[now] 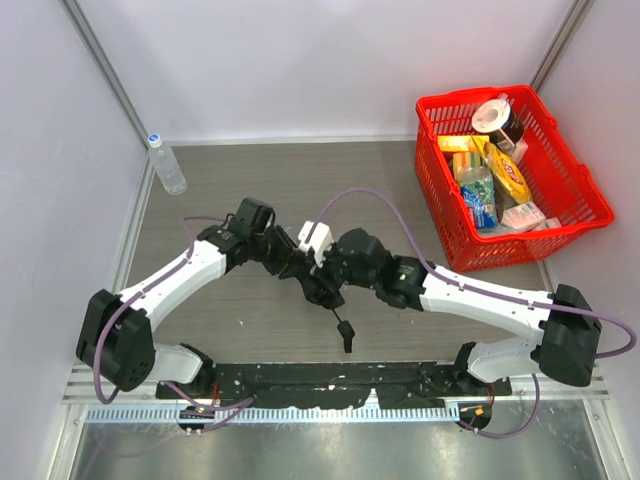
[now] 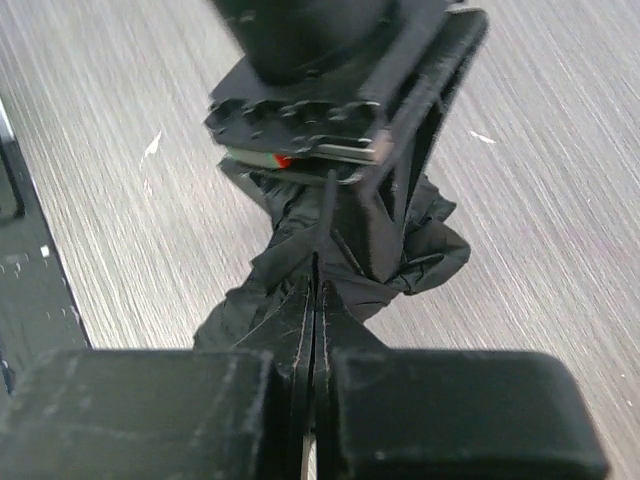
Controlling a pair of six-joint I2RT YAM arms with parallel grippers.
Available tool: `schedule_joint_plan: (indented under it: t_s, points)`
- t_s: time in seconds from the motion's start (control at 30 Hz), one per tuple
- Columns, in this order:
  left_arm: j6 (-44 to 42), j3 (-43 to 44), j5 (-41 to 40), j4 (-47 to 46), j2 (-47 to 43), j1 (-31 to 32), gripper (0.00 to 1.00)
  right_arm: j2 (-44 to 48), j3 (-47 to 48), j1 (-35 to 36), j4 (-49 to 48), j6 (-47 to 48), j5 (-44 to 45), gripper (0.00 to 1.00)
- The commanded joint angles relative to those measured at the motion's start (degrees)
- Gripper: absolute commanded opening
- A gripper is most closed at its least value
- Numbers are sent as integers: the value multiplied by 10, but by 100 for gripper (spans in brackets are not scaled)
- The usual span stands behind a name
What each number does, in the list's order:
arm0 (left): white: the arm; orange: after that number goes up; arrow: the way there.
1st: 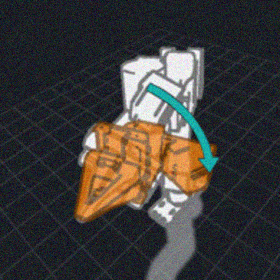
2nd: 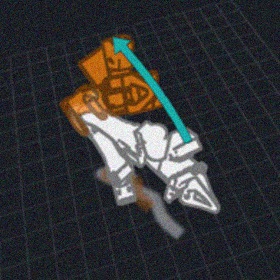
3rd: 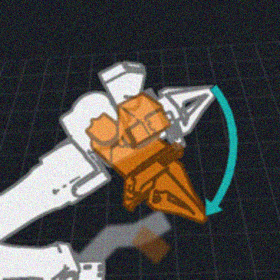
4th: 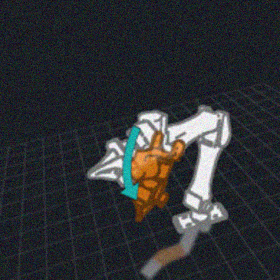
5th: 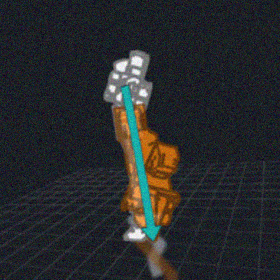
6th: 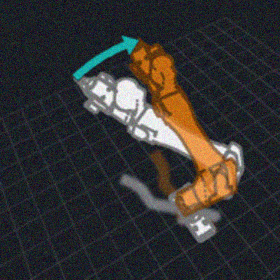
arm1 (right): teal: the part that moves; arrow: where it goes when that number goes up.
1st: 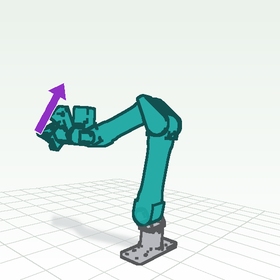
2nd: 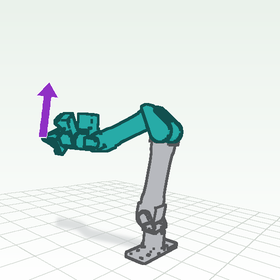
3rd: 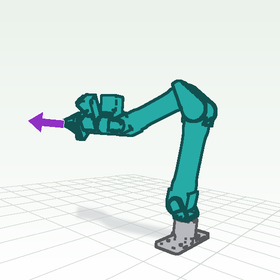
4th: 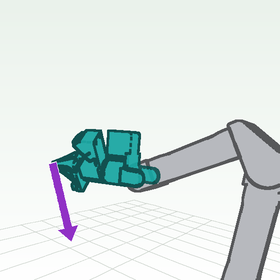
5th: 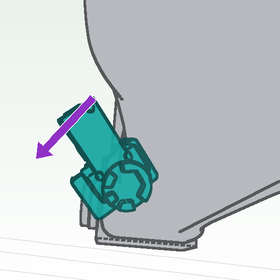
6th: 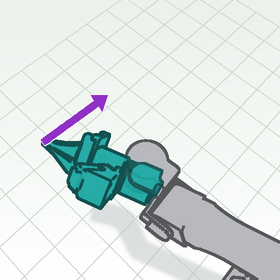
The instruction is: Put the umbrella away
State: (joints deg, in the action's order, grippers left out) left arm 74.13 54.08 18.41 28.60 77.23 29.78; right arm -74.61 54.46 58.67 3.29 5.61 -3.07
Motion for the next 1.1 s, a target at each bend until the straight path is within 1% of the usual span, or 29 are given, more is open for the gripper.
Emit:
schedule_joint_plan:
  t_s: [0.0,0.03,0.07,0.17,0.23,0.33,0.4,0.43,0.53,0.67,0.7,0.8,0.87,0.93,1.0,1.07]
  points:
    - [-3,11,-105,37,67,-15,0,32,74,96,-117,93,-55,1]
    - [-3,17,-104,47,73,-15,0,28,75,101,-117,109,-44,1]
    - [-3,23,-102,52,79,-14,0,12,95,108,-86,116,-39,1]
    - [-6,40,-104,73,85,-9,0,-14,122,129,-37,161,-20,1]
    - [-11,52,-105,91,89,-3,0,-32,138,130,-1,182,-20,1]
    - [-14,72,-106,123,92,9,0,-72,190,141,78,212,-4,1]
    - [-21,88,-106,154,99,13,0,-90,204,155,106,238,20,1]
    - [-25,100,-104,171,103,14,0,-102,209,166,118,252,50,1]
    - [-26,125,-111,217,103,29,0,-131,249,183,170,273,94,1]
    - [-12,135,-88,230,90,42,0,-177,290,224,230,322,172,1]
    - [-12,147,-92,246,88,44,0,-189,302,238,248,328,196,1]
    - [-19,204,-109,321,100,44,0,-206,307,270,257,363,227,1]
    - [-17,227,-95,348,107,45,0,-225,317,278,261,370,260,1]
    - [-7,223,-86,357,100,45,0,-235,332,280,275,376,280,1]
    - [-6,209,-62,346,86,47,0,-235,314,280,262,391,301,2]
    - [-1,204,-59,351,79,49,0,-232,312,283,260,396,294,5]
